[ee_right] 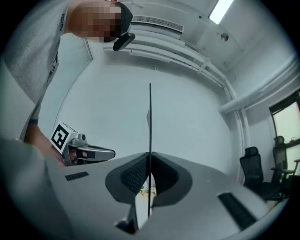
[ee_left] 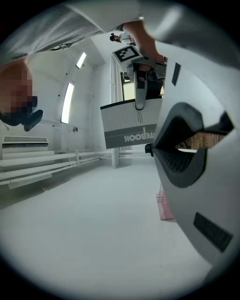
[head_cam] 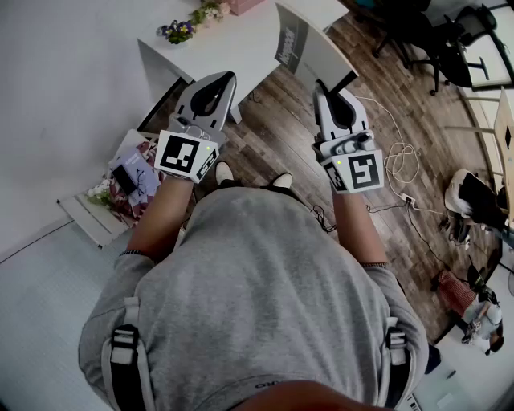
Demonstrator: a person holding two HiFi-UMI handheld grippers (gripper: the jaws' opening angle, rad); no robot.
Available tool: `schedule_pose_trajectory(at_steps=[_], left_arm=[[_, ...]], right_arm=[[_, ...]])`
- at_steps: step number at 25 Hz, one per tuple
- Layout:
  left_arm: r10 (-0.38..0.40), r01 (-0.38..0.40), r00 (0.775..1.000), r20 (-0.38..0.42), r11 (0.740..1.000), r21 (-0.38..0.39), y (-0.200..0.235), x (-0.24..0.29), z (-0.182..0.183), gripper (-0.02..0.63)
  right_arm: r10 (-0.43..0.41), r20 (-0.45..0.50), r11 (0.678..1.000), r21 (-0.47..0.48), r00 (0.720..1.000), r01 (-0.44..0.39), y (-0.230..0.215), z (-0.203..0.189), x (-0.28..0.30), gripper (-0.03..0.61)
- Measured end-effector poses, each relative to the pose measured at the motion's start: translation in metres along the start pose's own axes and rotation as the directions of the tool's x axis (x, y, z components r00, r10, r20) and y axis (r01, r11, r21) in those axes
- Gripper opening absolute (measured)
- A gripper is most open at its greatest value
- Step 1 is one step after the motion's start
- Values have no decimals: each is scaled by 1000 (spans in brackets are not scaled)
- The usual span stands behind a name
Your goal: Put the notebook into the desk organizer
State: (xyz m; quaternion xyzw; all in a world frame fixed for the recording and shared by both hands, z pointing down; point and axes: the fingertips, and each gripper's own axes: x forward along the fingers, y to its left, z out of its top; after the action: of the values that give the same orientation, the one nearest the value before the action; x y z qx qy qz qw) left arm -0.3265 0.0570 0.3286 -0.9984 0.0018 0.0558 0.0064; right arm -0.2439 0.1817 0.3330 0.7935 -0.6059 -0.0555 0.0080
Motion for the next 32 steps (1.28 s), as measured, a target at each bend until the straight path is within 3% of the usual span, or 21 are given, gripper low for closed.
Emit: schedule_pose_trajectory(at_steps=[18, 32], left_arm=[[8, -7, 1000, -16, 1000, 16, -3, -6, -4, 20], [-15, 15, 1000, -14, 1000, 14, -36, 16, -5, 20]], right_arm=[[6, 3, 1000, 25, 1000, -6, 0, -4, -6, 16], [-10, -5, 1000, 27, 1000, 10, -26, -8, -34, 17]])
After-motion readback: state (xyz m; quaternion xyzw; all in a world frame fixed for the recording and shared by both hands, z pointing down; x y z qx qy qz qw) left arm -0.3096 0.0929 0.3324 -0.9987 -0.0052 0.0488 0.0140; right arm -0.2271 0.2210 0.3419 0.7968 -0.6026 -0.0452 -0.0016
